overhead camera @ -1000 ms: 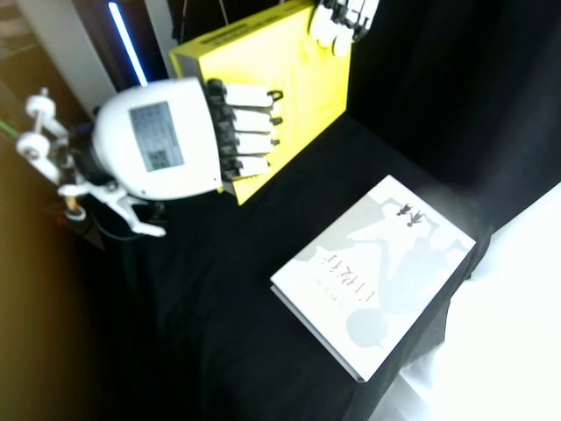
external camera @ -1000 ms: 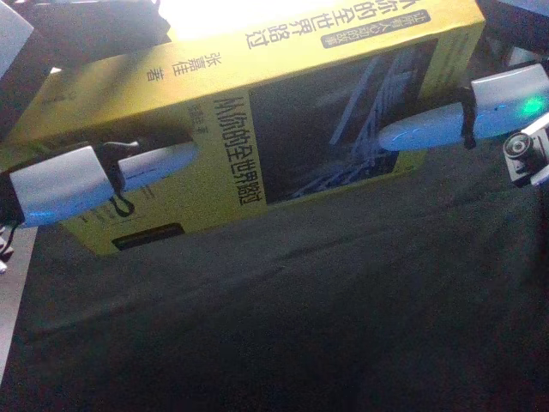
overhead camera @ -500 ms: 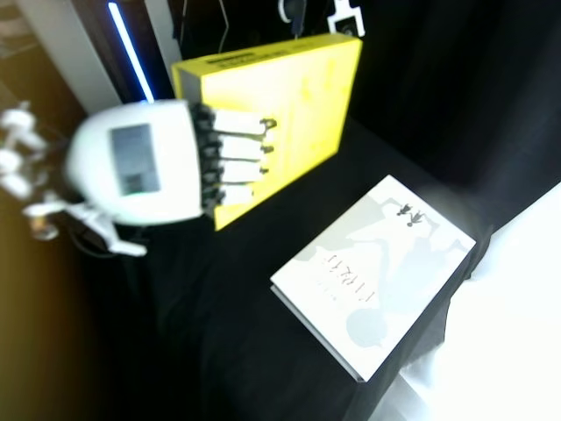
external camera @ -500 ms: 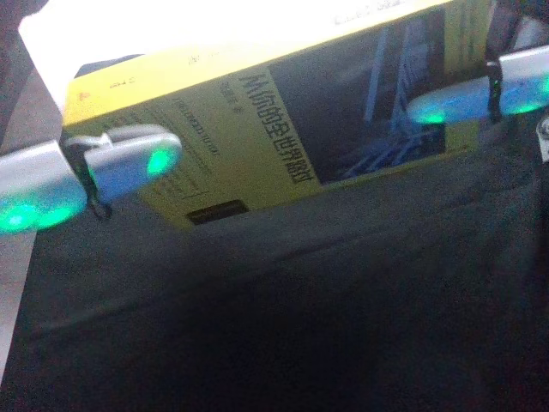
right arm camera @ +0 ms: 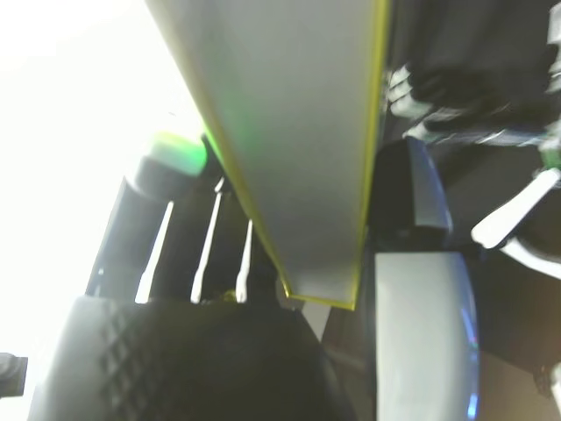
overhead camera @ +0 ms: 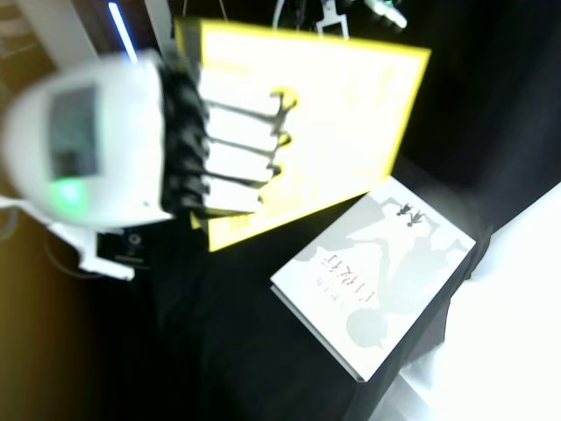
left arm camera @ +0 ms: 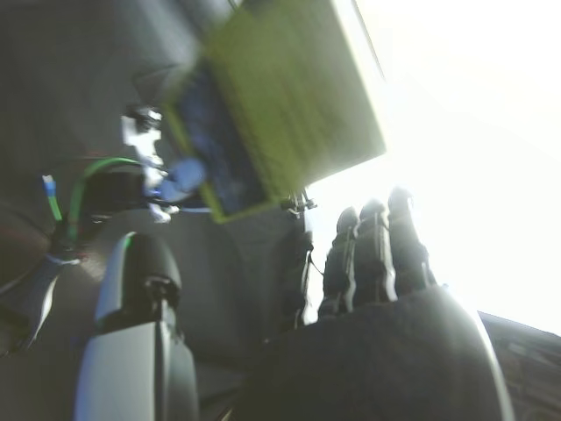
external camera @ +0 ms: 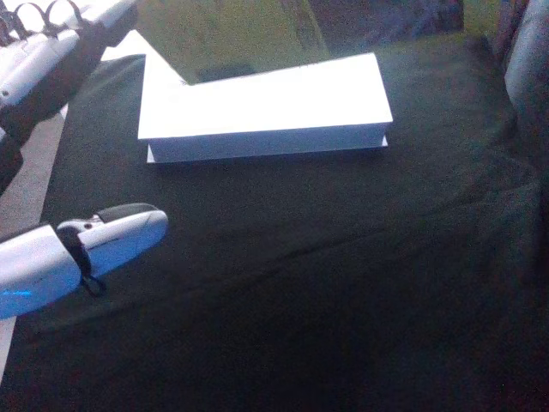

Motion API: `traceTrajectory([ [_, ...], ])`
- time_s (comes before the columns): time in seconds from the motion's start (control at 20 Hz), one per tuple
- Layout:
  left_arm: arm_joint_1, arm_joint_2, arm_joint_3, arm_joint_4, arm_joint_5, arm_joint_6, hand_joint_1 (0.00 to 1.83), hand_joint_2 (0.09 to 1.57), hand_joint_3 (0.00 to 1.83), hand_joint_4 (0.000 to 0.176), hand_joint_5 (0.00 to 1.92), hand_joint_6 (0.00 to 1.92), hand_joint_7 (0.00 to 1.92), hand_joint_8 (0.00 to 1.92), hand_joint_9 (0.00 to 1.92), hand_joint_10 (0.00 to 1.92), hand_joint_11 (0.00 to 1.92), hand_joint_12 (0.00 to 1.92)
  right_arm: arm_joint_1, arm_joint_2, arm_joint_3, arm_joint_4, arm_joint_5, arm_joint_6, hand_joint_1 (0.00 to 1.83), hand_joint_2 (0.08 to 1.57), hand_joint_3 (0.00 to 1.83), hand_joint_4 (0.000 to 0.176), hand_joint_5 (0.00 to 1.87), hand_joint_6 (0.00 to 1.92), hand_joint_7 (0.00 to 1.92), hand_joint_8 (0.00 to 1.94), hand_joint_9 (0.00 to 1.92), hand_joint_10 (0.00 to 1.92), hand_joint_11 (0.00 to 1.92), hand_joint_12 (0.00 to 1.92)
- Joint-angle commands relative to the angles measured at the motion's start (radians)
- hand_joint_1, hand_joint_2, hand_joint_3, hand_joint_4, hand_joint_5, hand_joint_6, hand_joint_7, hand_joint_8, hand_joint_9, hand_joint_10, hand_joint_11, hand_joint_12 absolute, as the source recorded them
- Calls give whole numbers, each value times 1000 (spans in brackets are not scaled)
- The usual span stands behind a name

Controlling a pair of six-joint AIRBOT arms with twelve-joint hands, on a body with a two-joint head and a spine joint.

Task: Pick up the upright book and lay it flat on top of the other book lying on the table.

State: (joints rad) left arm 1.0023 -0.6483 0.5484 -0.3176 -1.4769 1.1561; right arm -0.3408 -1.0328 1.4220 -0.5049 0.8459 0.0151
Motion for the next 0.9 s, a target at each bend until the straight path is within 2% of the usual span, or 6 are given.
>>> traceTrajectory([
  [0.0, -8, -3, 1, 26, -118, -3, 556, 1105, 39, 176, 0, 0, 0, 0, 0, 0, 0, 0, 26, -12, 5, 62, 101, 10, 1169, 1310, 3, 0, 493, 1526, 792, 1508, 904, 1475, 887, 1788],
  [0.3, -10, -50, 28, 31, -94, -3, 496, 1150, 45, 173, 0, 0, 0, 0, 0, 0, 0, 0, 108, -73, 43, 62, 22, -201, 1347, 1210, 0, 0, 633, 1255, 892, 1193, 811, 1530, 615, 1821],
  [0.5, -12, -73, 46, 31, -94, -3, 438, 1161, 43, 173, 0, 0, 0, 0, 0, 0, 0, 0, 112, -133, 124, 62, -51, -206, 1360, 1190, 0, 0, 679, 1153, 945, 1134, 809, 1533, 660, 1877],
  [0.65, -13, -74, 47, 34, -101, -3, 428, 1189, 44, 123, 0, 0, 0, 0, 0, 0, 0, 0, 111, -149, 139, 52, -86, -206, 1357, 1195, 1, 0, 667, 1181, 951, 1129, 766, 1554, 588, 1889],
  [0.7, -13, -74, 45, 33, -103, -3, 462, 1188, 39, 132, 0, 0, 0, 0, 0, 0, 0, 0, 108, -155, 137, 36, -95, -206, 1260, 1190, 1, 0, 679, 1234, 986, 1156, 823, 1360, 591, 1784],
  [0.85, -12, -74, 43, 24, -104, -3, 453, 1194, 32, 144, 0, 0, 0, 0, 0, 0, 0, 0, 24, -160, 115, -15, -103, -205, 1370, 1157, 0, 0, 737, 1094, 1006, 982, 888, 1440, 651, 1785],
])
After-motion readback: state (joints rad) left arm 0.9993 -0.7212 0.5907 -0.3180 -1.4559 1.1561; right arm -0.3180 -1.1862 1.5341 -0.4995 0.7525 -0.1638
